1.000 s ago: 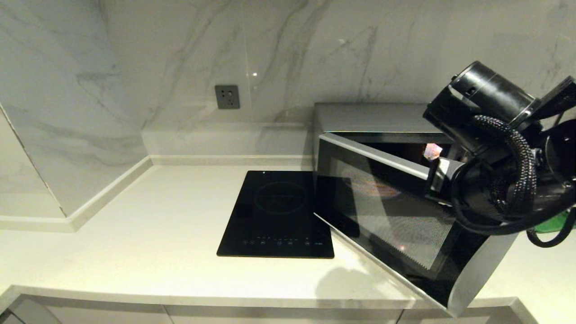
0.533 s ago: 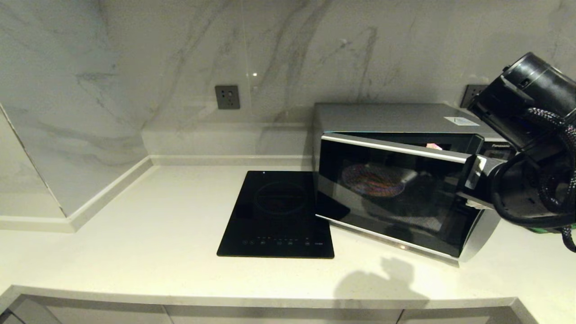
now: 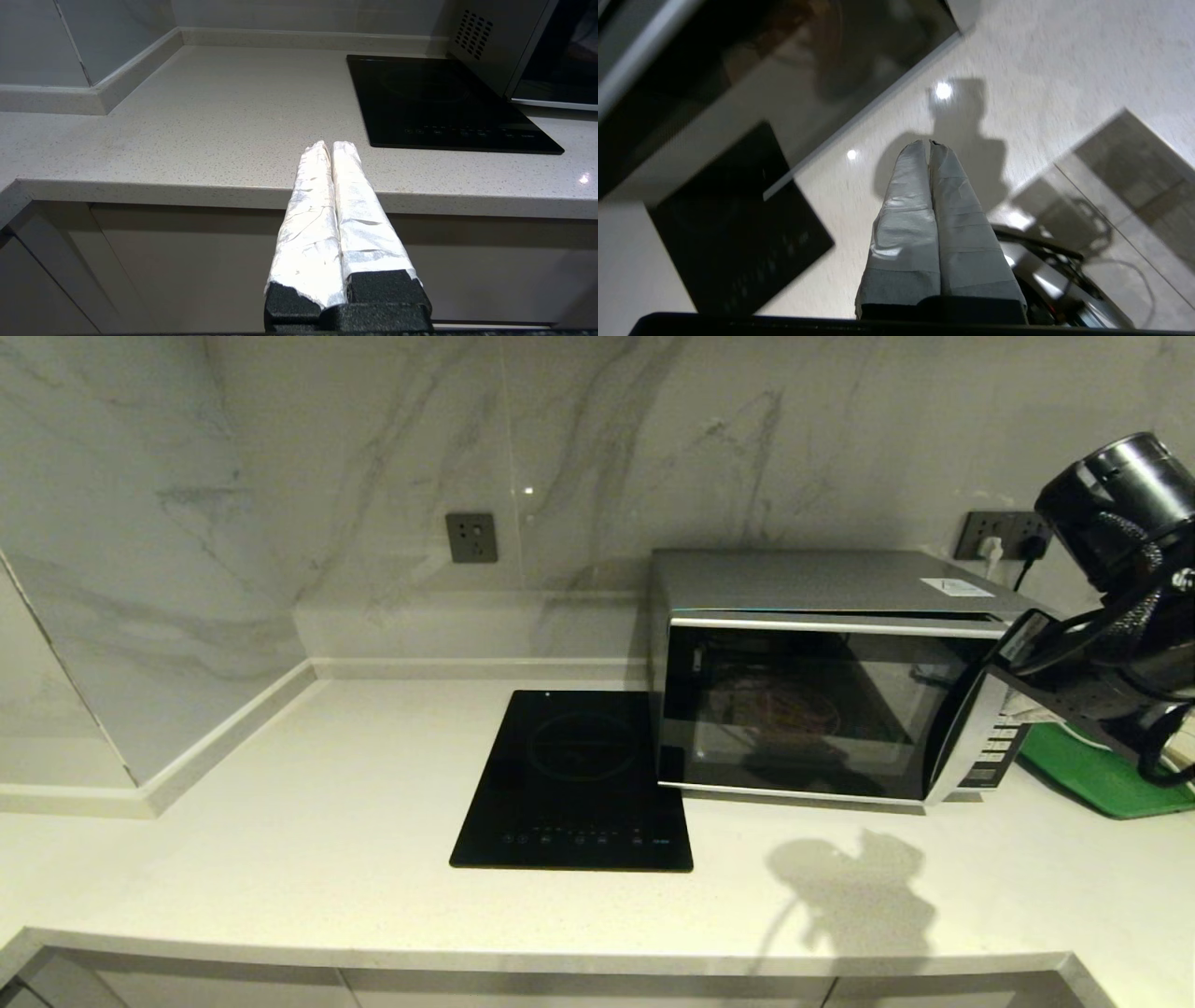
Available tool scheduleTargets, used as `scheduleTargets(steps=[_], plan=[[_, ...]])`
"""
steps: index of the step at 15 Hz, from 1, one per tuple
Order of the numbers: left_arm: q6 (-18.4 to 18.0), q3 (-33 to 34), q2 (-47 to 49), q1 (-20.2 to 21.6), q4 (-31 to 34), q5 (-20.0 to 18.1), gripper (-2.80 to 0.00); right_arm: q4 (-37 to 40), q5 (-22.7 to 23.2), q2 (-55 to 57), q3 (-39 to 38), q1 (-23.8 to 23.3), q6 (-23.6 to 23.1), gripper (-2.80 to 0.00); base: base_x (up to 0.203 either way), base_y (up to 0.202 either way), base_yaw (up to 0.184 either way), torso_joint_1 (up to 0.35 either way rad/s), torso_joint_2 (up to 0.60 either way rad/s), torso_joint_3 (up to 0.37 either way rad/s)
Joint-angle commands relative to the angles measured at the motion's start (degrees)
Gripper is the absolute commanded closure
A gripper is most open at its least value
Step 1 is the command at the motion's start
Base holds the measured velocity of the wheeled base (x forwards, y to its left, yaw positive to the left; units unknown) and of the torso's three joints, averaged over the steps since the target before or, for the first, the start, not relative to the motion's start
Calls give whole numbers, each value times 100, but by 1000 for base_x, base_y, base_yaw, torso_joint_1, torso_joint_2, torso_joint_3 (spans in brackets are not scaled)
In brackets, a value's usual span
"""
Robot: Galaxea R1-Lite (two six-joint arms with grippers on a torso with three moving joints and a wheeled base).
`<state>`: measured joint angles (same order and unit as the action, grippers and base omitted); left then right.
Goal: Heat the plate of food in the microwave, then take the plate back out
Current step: Close the microwave oven
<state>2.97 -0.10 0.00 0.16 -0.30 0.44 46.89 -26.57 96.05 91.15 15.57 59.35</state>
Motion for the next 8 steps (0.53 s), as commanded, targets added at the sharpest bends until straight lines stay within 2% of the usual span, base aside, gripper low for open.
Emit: scheduleTargets(steps=[1,3,5,8], plan=[[2,1,0,2,-5,9,0,-711,251,816,275,-670,-211,0,0,0,0,0,0,0],[1,1,0,2,-5,0,0,-907,587,1180,889,-832,-317,0,0,0,0,0,0,0],[10,1,0,2,-5,0,0,-947,678,1611,1399,-959,-376,0,0,0,0,0,0,0],[1,1,0,2,-5,0,0,-954,706,1739,1461,-1168,-366,0,0,0,0,0,0,0]])
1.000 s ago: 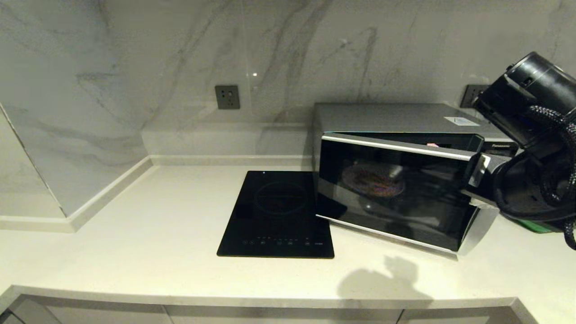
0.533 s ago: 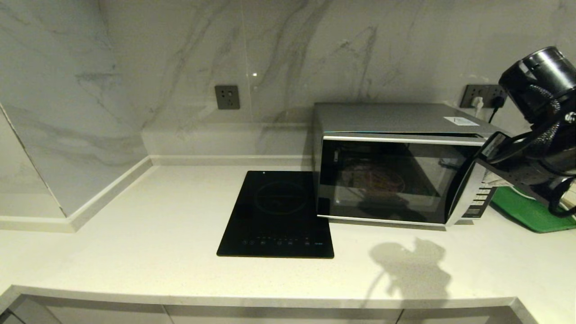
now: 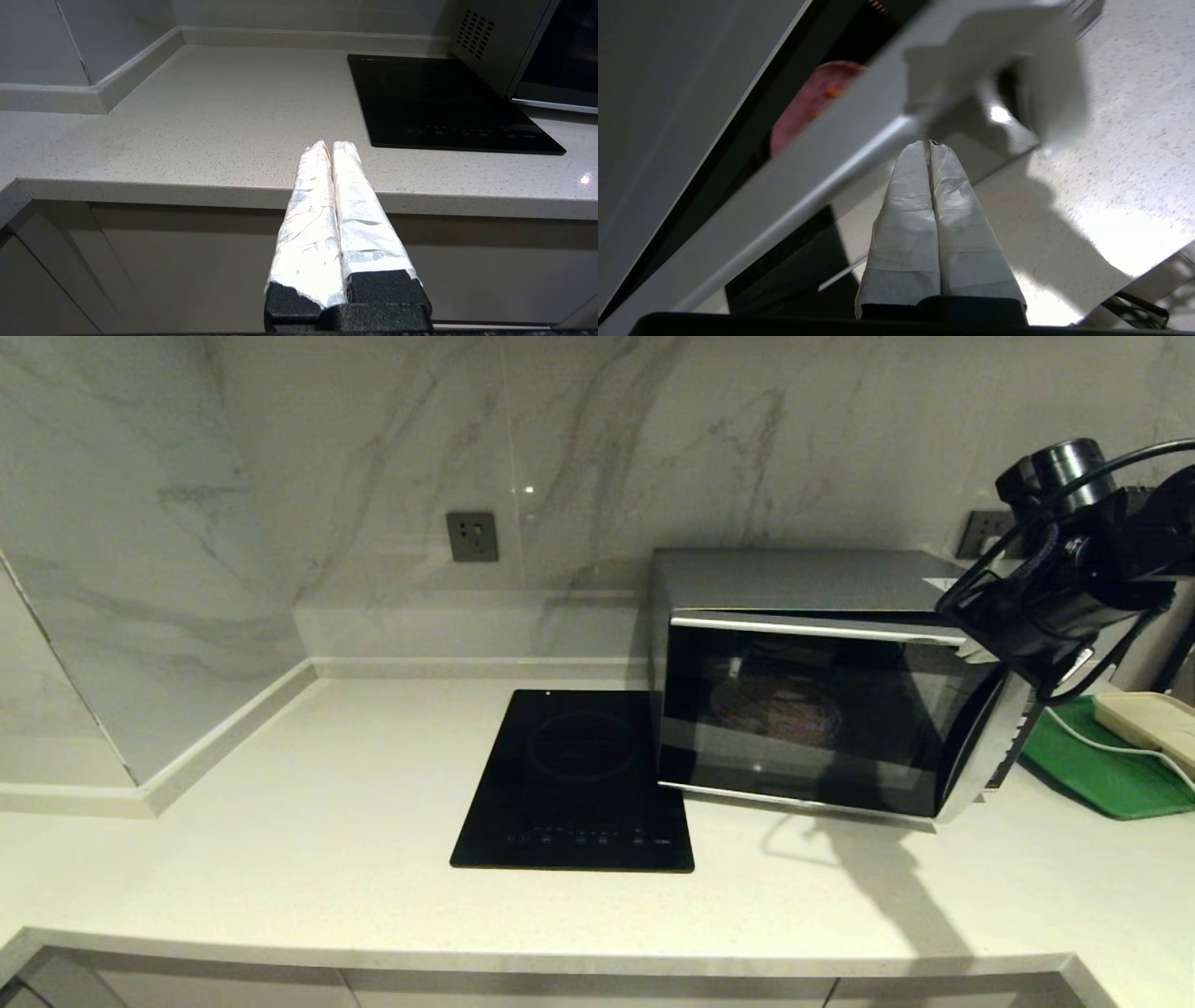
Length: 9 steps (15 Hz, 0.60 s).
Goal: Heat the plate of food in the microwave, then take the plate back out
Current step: Close the microwave oven
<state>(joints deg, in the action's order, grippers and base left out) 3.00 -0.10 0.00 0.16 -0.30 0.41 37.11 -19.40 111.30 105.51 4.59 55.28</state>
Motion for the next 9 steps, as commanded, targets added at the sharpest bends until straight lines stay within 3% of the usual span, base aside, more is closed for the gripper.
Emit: scheduleTargets(steps=[1,9], plan=[[8,1,0,2,-5,2,0,31,-12,190,-33,-144,57,0,0,0,0,0,0,0],[-1,1,0,2,-5,3,0,-79,15,251,-102,-678,54,0,0,0,0,0,0,0]])
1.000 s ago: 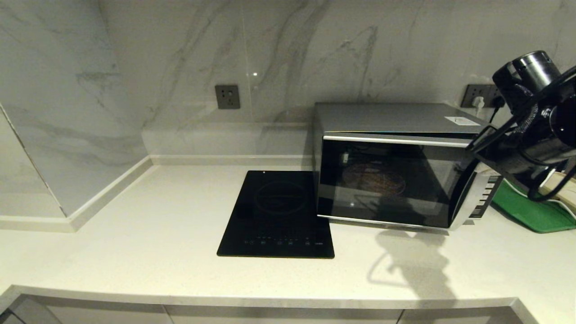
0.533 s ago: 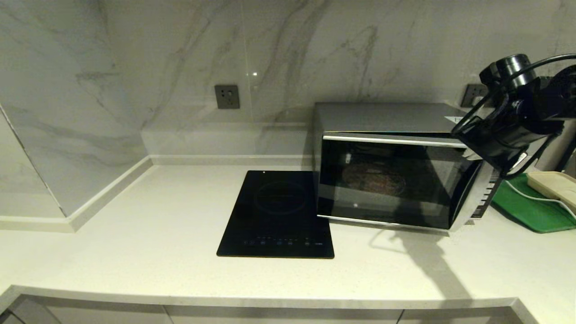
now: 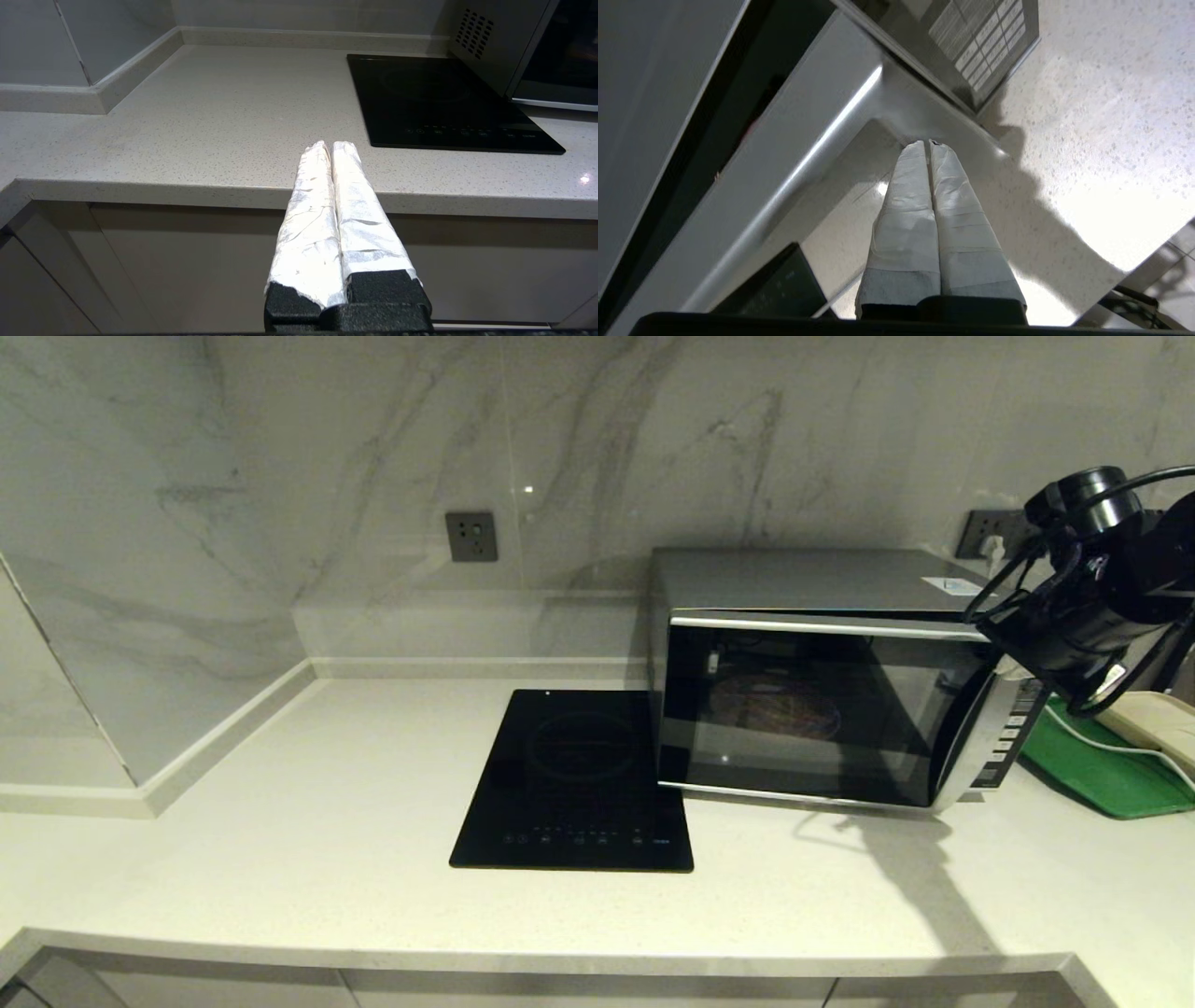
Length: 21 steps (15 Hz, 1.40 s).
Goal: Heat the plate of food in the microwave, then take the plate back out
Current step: Close the microwave oven
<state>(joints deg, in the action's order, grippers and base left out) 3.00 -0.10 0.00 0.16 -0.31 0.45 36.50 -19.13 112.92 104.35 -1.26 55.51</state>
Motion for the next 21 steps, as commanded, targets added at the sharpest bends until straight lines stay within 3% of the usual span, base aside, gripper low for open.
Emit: scheduleTargets(steps=[1,8,21], plan=[[-1,1,0,2,-4,-2,0,-114,-8,128,-6,-137,39,0,0,0,0,0,0,0],[2,1,0,2,-4,-2,0,-179,419,72,263,-146,-5,0,0,0,0,0,0,0],[6,1,0,2,-4,-2,0,-636,471,300,244,-146,-93,0,0,0,0,0,0,0]])
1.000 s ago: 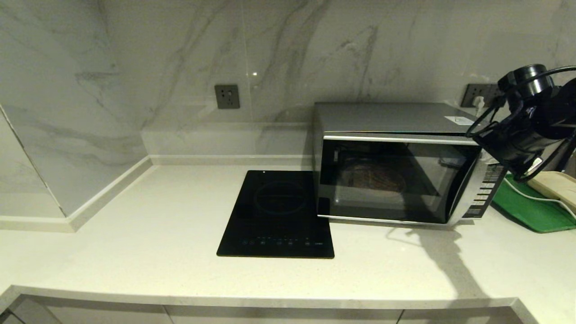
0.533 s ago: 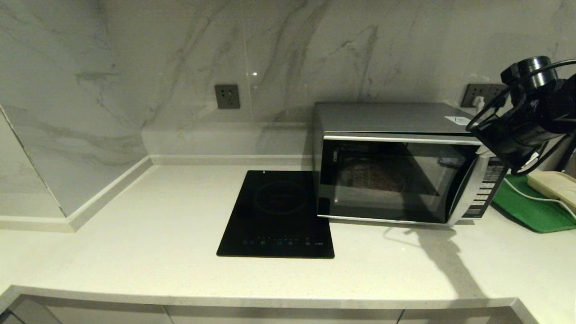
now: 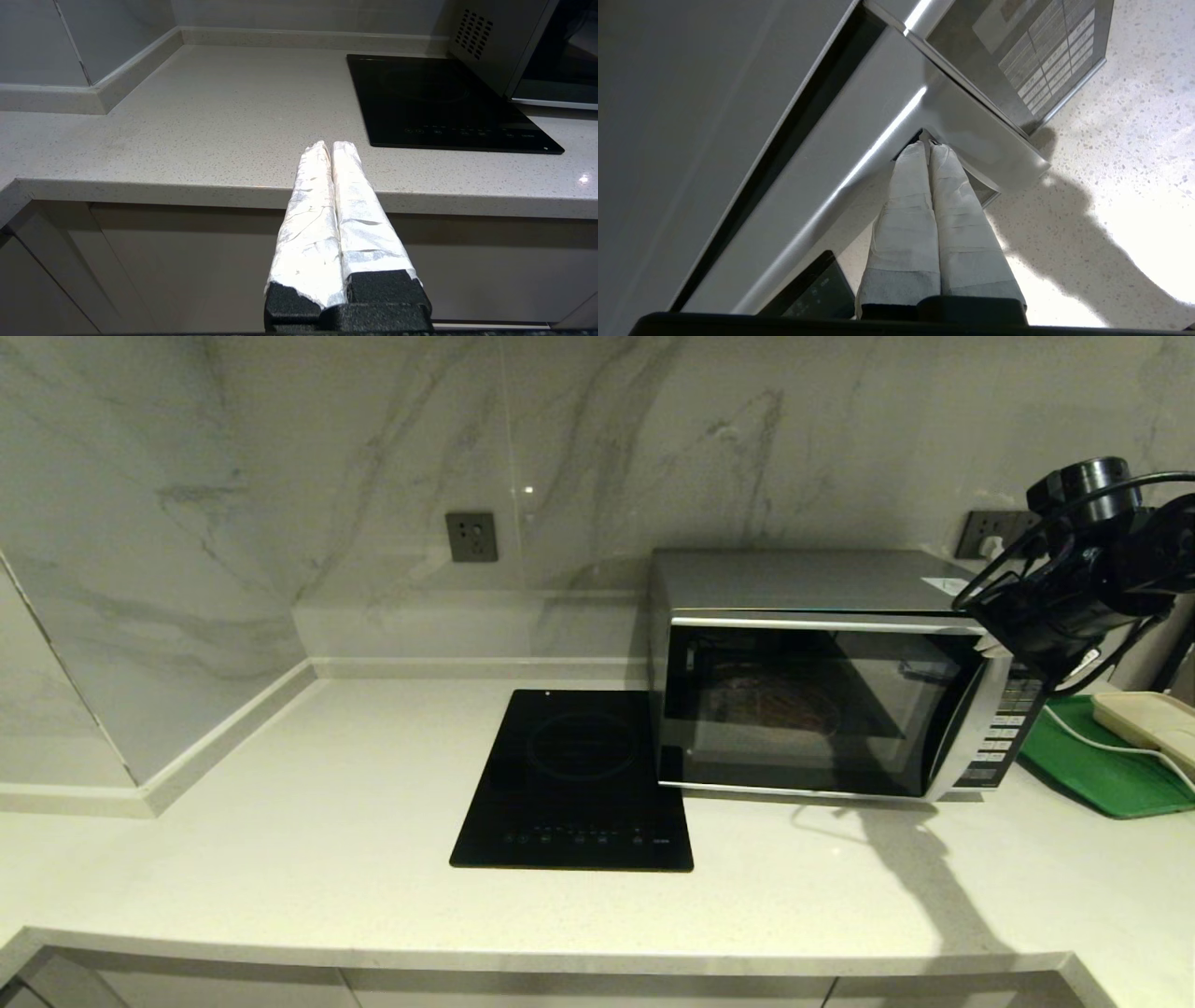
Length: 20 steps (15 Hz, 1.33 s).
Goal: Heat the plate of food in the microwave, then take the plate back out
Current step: Close the microwave oven
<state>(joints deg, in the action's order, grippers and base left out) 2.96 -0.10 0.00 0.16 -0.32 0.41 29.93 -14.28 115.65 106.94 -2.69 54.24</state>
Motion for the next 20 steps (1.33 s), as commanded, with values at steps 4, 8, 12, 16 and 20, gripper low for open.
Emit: scheduleTargets(steps=[4,8,12,16,20], plan=[[3,1,0,2,-3,2,0,-27,-5,27,8,-9,34,0,0,0,0,0,0,0],[11,1,0,2,-3,2,0,-592,-6,35,-129,-3,-32,0,0,0,0,0,0,0],[3,1,0,2,-3,2,0,-681,30,86,-239,-3,-28,0,0,0,0,0,0,0],[6,1,0,2,-3,2,0,-643,22,-492,-631,-5,-76,0,0,0,0,0,0,0],[3,1,0,2,-3,2,0,-638,454,-1977,-2017,-59,-200,0,0,0,0,0,0,0]])
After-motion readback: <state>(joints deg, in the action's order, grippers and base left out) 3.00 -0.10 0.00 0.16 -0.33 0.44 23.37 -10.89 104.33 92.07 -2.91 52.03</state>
